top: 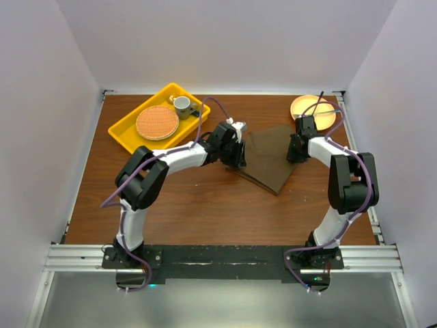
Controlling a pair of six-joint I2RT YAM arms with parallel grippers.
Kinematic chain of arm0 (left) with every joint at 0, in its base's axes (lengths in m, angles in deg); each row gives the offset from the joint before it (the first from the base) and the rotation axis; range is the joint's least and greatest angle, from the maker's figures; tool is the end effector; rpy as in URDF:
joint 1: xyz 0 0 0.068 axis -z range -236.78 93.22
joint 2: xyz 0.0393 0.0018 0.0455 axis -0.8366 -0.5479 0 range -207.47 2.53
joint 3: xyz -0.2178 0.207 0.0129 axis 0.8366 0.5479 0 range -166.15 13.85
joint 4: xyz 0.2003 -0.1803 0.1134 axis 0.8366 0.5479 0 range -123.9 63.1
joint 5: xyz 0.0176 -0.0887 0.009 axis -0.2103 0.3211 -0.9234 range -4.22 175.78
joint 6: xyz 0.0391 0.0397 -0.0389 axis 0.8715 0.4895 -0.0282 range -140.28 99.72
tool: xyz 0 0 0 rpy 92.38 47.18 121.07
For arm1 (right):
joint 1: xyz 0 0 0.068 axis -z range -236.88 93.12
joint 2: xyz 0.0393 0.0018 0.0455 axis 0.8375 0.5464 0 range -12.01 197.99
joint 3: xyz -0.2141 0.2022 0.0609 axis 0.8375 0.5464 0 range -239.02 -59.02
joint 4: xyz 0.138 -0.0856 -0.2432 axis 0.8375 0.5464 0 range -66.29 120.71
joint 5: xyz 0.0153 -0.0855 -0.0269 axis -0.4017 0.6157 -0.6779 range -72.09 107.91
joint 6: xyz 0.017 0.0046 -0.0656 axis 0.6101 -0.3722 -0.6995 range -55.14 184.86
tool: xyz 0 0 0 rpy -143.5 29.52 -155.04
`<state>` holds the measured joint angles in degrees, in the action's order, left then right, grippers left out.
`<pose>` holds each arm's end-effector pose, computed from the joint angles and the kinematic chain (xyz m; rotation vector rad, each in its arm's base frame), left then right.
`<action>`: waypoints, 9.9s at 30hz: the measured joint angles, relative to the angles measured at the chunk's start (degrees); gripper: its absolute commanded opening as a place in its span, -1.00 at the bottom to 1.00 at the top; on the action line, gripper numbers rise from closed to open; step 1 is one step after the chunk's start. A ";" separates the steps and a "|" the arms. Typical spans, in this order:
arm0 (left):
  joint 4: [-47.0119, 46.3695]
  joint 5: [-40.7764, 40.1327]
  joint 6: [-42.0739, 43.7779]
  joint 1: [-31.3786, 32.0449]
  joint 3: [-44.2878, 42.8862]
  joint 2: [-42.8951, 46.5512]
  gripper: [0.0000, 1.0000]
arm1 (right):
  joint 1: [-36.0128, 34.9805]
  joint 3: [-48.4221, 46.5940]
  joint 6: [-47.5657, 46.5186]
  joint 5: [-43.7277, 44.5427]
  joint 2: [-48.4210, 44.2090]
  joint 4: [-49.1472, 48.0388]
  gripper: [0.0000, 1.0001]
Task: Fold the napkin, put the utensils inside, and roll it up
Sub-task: Fold the napkin, then roll the napkin with the utensil
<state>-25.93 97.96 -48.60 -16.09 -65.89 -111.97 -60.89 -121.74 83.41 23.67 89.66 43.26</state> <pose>0.3696 -0.3331 0.1845 0.3777 2.4238 -0.8231 0.3995 0.0225 0.1629 0.3632 2.5580 0.0152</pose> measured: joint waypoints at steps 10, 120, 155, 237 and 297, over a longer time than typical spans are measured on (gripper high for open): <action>2.19 -4.13 1.55 0.63 0.48 -1.62 -0.21 | -3.82 0.70 -0.13 3.85 -4.79 3.28 -0.49; -13.42 3.65 -21.22 -10.49 43.50 43.39 0.37 | -37.94 2.32 -22.95 16.33 0.13 8.90 -1.00; -34.16 7.65 -44.24 -8.70 53.75 26.38 0.50 | -46.95 -0.09 4.83 -6.01 -2.40 5.99 -1.00; -17.99 2.99 -21.29 -10.93 39.45 21.00 0.03 | -38.32 13.88 1.16 -20.85 -8.50 -8.46 -1.00; -5.38 0.13 -27.67 -9.05 30.49 16.87 -1.00 | -39.63 8.76 -3.98 -17.27 -10.69 -0.57 0.22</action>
<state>-31.31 98.10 -76.27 -25.14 -35.40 -95.10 -100.52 -112.97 79.43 6.41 78.97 42.69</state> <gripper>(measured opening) 0.057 0.564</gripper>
